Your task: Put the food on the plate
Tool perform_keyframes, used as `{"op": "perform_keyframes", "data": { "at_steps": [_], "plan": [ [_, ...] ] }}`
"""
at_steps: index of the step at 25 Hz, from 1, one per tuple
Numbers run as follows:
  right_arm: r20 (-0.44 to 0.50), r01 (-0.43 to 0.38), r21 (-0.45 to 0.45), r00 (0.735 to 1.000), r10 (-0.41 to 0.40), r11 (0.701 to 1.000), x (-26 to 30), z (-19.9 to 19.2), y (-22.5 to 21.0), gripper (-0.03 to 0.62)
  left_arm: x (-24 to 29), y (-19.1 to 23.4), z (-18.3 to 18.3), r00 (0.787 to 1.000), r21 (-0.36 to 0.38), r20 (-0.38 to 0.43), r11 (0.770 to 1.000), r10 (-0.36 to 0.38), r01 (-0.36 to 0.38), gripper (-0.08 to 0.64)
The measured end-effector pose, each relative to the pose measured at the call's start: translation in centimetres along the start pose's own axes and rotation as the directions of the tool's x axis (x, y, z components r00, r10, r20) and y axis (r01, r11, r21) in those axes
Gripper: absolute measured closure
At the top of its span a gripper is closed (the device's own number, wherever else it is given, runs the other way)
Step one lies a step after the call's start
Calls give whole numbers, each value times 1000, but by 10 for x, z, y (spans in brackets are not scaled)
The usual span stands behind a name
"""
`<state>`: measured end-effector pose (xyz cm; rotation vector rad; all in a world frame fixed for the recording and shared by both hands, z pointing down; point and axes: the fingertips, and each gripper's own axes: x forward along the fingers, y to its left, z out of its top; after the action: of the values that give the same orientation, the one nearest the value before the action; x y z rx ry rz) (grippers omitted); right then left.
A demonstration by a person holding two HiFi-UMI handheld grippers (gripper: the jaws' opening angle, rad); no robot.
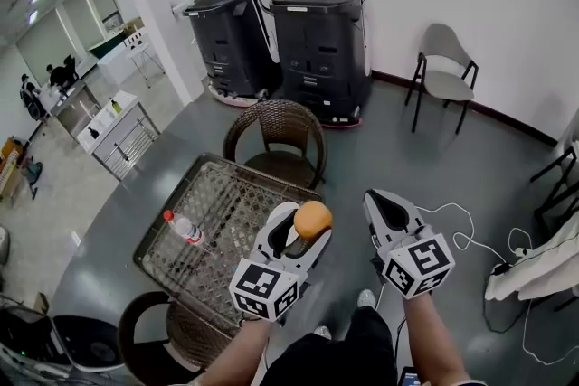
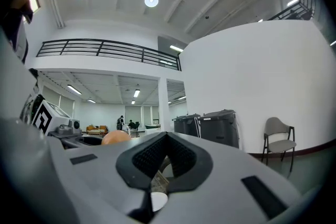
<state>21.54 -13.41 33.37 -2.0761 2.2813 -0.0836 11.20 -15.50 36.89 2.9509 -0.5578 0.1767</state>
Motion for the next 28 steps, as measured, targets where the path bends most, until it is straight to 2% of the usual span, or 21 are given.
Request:
{"op": "perform_keyframes", "data": {
  "at_steps": [4, 8, 15, 20, 25, 28],
  "plan": [
    [-6, -114, -6, 993, 114, 993, 46, -1, -6, 589, 15, 32, 1, 995, -13, 9, 995, 102, -101, 265],
    [-19, -244, -11, 970, 244, 970, 93, -4, -4, 589, 26, 66, 5, 977, -37, 36, 977, 212, -211, 265],
    [-43, -474, -7, 880, 473, 881, 149, -10, 16, 589, 19, 104, 11, 903, -64, 59, 905, 425, -421, 265],
    [-73, -600, 5, 798, 598, 800, 165, -25, 48, 589, -5, 119, -6, 840, -85, 19, 838, 543, -540, 265],
    [-135, -669, 9, 736, 664, 743, 171, -57, 70, 589, -20, 134, -43, 793, -110, -67, 786, 605, -609, 265],
    [-182, -674, 28, 723, 666, 739, 173, -79, 73, 589, -21, 141, -65, 786, -132, -124, 775, 606, -618, 265]
  ]
}}
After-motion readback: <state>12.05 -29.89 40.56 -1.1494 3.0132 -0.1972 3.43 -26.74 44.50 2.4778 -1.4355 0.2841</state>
